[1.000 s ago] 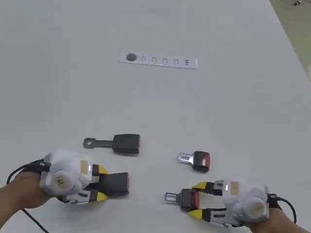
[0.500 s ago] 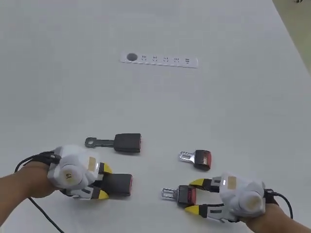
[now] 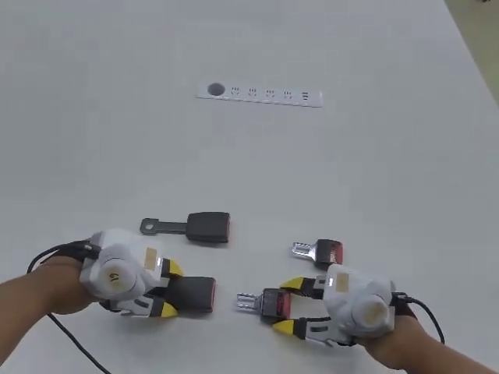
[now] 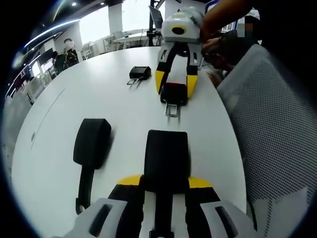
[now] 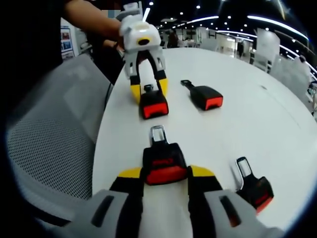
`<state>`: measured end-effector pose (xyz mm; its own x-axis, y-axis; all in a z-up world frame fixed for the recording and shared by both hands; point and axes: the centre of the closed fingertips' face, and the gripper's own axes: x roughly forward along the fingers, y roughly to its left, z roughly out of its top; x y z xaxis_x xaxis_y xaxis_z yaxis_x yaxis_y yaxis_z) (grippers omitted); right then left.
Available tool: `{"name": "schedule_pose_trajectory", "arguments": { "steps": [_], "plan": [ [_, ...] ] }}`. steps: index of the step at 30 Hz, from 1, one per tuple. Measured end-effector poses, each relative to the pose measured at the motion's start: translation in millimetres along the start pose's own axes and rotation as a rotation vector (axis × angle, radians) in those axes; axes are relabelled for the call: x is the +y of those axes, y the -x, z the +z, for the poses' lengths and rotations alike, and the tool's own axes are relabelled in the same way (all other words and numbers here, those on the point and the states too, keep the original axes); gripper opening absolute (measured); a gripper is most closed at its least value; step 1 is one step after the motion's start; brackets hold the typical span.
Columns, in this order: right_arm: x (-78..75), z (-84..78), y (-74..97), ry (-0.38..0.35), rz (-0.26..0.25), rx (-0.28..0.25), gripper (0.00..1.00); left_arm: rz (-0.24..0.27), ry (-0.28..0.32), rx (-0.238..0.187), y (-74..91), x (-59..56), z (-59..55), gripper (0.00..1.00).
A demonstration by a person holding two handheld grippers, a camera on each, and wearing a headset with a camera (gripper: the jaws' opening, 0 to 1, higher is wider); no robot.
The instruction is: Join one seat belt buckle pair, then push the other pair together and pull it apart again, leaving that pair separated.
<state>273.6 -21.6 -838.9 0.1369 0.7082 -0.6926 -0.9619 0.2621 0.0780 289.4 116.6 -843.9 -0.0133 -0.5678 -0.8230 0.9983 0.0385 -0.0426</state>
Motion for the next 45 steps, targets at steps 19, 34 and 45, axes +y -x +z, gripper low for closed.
{"name": "schedule_pose_trajectory", "arguments": {
  "steps": [19,34,45],
  "plan": [
    [-0.9,23.6,-29.2,0.063,0.029,0.06,0.34,0.006,0.007,0.016,0.0,-0.6,0.5,0.33],
    [0.8,32.5,-37.4,0.029,0.07,0.078,0.34,-0.003,-0.016,0.05,-1.9,-0.3,2.5,0.33],
    [4.9,38.5,-44.6,0.015,0.072,0.107,0.34,-0.006,-0.029,0.069,-2.5,-0.5,2.4,0.32]
  ]
}}
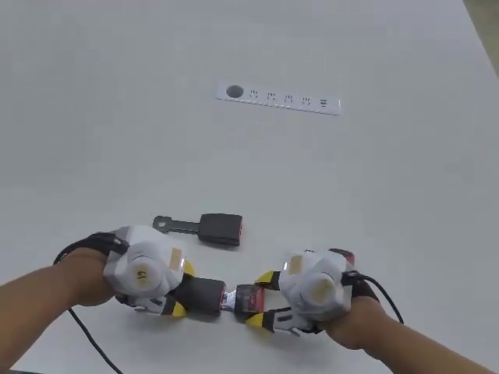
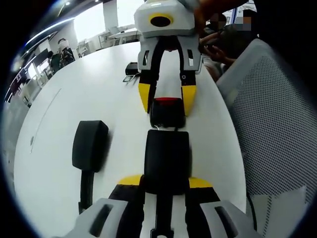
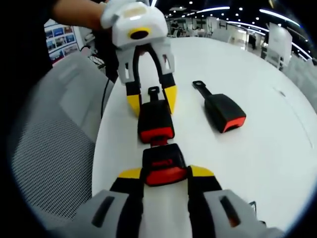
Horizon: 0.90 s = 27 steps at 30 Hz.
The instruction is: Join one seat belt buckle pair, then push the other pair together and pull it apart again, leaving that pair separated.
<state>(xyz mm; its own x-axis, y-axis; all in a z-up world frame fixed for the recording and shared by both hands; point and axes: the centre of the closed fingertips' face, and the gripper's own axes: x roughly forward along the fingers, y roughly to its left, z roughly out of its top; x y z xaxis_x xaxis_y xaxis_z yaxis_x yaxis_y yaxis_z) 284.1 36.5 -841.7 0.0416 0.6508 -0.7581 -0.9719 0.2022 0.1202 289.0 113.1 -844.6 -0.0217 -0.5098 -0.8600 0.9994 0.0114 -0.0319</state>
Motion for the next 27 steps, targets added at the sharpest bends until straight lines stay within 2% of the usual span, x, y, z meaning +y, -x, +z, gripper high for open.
{"name": "schedule_pose_trajectory", "arguments": {
  "steps": [3,5,8,13,20,22,24,27],
  "plan": [
    [1.9,4.8,-4.9,0.008,-0.04,0.006,0.34,0.008,0.011,-0.002,-0.1,-0.2,0.3,0.32],
    [2.4,2.3,-3.2,-0.036,-0.051,0.013,0.34,0.012,0.01,-0.002,0.1,0.4,-0.3,0.32],
    [-2.3,4.0,-0.6,-0.024,-0.041,0.007,0.34,0.01,0.007,-0.005,-0.3,-0.4,-0.3,0.32],
    [-0.7,4.3,-2.8,-0.013,-0.03,0.034,0.34,0.01,0.007,-0.007,-0.7,-1.0,-0.3,0.32],
    [-0.8,3.0,-2.5,-0.014,-0.034,0.016,0.34,0.008,0.014,-0.024,0.2,-1.6,-0.6,0.32],
    [-1.3,3.1,-2.8,-0.015,-0.03,0.011,0.34,0.005,0.032,-0.038,0.9,-1.2,-0.7,0.32],
    [-0.6,2.9,-3.1,-0.01,-0.037,0.008,0.34,-0.001,0.059,-0.071,1.8,-0.8,-1.3,0.32],
    [-0.5,2.4,-3.4,-0.011,-0.051,0.009,0.34,0.003,0.058,-0.085,1.8,-1.6,-1.9,0.32]
  ]
}}
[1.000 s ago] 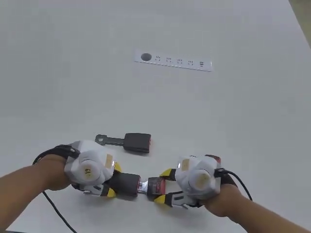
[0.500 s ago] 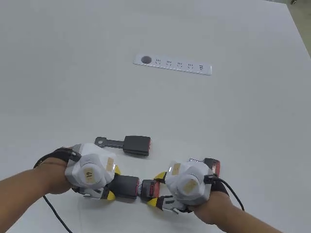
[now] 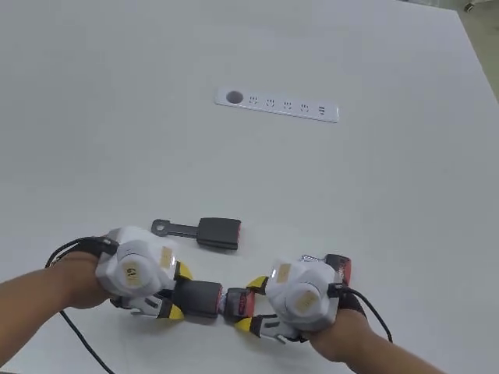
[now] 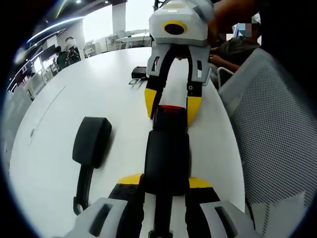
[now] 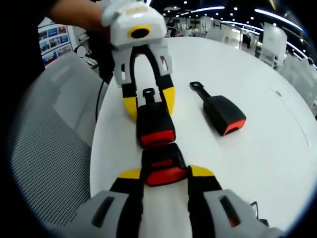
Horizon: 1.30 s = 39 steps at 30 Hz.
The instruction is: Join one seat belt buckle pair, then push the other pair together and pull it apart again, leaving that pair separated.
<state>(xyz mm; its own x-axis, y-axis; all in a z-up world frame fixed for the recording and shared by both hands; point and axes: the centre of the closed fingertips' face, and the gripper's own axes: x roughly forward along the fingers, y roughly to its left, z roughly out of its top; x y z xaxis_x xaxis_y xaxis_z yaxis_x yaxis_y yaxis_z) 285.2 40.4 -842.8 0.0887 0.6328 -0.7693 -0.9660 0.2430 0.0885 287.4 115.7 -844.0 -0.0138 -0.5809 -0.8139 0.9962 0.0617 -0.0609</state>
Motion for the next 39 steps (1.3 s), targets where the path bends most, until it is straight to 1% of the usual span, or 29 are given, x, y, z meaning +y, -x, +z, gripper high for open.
{"name": "schedule_pose_trajectory", "arguments": {
  "steps": [2,3,5,7,11,16,20,25,31,35,39],
  "plan": [
    [-0.4,-1.4,0.3,-0.002,-0.004,-0.01,0.34,0.005,0.006,-0.015,0.0,-0.1,0.3,0.32],
    [-0.9,-1.7,1.0,-0.011,-0.005,-0.024,0.34,0.008,0.02,-0.036,0.4,0.2,1.0,0.32],
    [-0.2,-2.1,2.0,-0.018,-0.009,-0.039,0.34,0.009,0.031,-0.061,0.9,-0.1,0.7,0.32],
    [0.7,-2.0,0.8,-0.005,-0.024,-0.037,0.34,0.009,0.022,-0.065,0.8,-0.8,1.2,0.32],
    [0.0,-2.5,0.7,-0.022,-0.041,-0.048,0.33,0.005,0.012,-0.074,0.8,-0.1,2.1,0.32],
    [0.1,-2.4,0.7,-0.028,-0.045,-0.058,0.33,0.002,-0.001,-0.082,0.9,0.2,2.2,0.32],
    [0.3,-2.7,0.7,-0.036,-0.045,-0.071,0.33,-0.001,0.013,-0.113,1.6,0.6,1.9,0.32],
    [1.5,-2.5,1.1,-0.044,-0.052,-0.085,0.33,-0.005,0.005,-0.121,1.2,0.5,2.1,0.32],
    [1.9,-2.5,1.4,-0.05,-0.065,-0.103,0.33,-0.007,0.025,-0.136,1.5,1.2,2.2,0.32],
    [2.1,-2.6,1.3,-0.064,-0.068,-0.113,0.33,-0.01,0.028,-0.139,1.7,0.9,2.2,0.32],
    [2.5,-2.6,1.5,-0.074,-0.063,-0.123,0.33,-0.015,0.055,-0.152,2.0,0.7,2.5,0.32]
  ]
}}
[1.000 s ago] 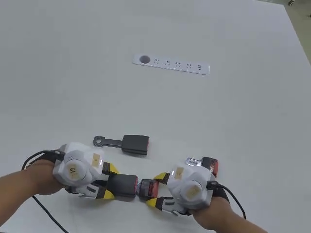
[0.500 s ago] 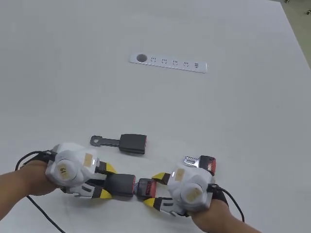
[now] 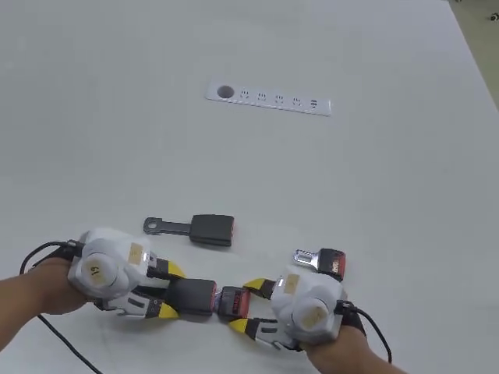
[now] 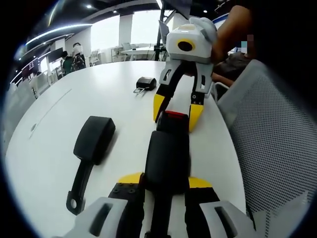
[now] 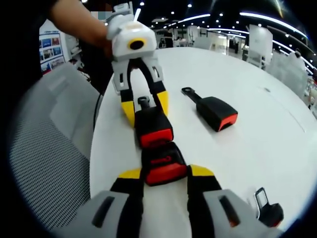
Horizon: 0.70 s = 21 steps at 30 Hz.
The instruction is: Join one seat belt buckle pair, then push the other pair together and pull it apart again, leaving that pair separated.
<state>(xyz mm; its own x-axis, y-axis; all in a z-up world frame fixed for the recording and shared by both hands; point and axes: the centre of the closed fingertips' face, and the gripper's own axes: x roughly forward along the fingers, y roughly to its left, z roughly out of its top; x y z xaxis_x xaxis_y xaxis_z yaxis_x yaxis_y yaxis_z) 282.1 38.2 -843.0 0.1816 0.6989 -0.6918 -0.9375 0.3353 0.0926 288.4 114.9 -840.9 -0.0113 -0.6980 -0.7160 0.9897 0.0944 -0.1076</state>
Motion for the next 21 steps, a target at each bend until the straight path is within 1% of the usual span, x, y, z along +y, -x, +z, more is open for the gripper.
{"name": "schedule_pose_trajectory", "arguments": {
  "steps": [8,10,13,21],
  "plan": [
    [0.8,0.9,0.3,-0.007,-0.003,-0.013,0.33,-0.002,-0.001,-0.003,0.6,0.4,-0.6,0.32],
    [1.1,0.8,0.1,-0.009,-0.005,-0.016,0.33,-0.004,0.008,-0.008,0.6,0.3,-0.3,0.32],
    [1.4,0.7,-0.1,-0.009,-0.008,-0.018,0.33,-0.006,-0.005,-0.003,0.6,0.3,-0.3,0.32],
    [1.6,1.8,0.3,-0.005,-0.01,-0.024,0.34,0.002,-0.007,-0.005,0.7,0.8,-0.3,0.32]
  ]
}}
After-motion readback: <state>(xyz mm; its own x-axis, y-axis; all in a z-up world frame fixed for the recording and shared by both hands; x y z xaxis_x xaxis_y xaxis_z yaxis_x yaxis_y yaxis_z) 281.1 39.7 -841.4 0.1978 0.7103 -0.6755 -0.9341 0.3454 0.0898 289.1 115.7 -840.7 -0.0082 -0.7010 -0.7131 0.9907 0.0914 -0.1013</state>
